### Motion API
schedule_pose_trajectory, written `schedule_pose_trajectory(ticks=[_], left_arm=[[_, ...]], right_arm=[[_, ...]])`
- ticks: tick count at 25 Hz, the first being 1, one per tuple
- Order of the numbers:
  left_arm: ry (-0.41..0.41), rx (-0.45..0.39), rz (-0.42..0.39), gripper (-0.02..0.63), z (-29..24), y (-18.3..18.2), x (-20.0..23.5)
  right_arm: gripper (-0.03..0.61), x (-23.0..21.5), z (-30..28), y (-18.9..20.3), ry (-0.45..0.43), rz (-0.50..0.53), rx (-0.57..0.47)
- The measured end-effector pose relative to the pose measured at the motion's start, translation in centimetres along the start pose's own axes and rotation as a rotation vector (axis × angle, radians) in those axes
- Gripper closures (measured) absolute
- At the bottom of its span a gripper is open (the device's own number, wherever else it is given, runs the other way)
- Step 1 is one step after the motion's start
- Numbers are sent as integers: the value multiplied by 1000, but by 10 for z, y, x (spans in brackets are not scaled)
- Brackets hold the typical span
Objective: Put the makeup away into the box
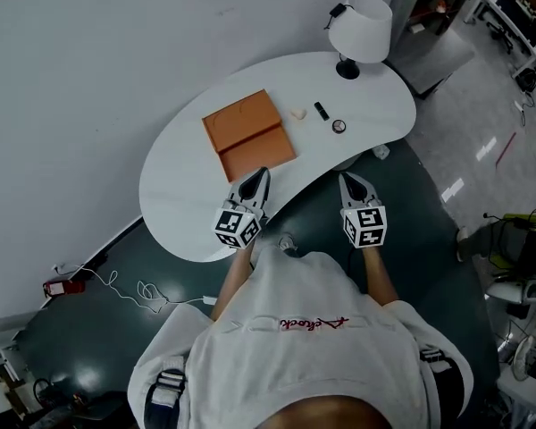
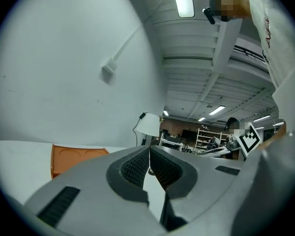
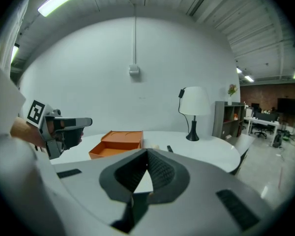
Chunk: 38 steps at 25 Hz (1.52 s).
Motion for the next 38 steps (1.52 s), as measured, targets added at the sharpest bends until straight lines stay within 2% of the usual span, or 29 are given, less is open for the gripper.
schedule_pose_trajectory(ticks=[10,18,25,31,38], left_arm=[[28,-7,-20,601,-35,-22,72],[19,14,17,601,-37,-9,76],[-40,-2,15,601,-40,-10,90],[-45,3,19,601,-63,-12,96],[-49,55,55,601,-87,8,101]], right_arm=[[558,2,-65,-28,41,-13,-7],[558,0,-77,-17,46,-20,38],[558,-7,-100,-26,23,-6,22],[558,-23,-121,-32,12,-3,28],[558,-43,-135,-8,6,-14,103]])
Point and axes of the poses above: the fingertips, and each gripper's own axes: z backward along the fingers, x to its left, y out of its underside, the point moved 4 cm from there along z, backward along the fingers, and after that the axes turned 14 degrees about y, right-handed, at the moved point
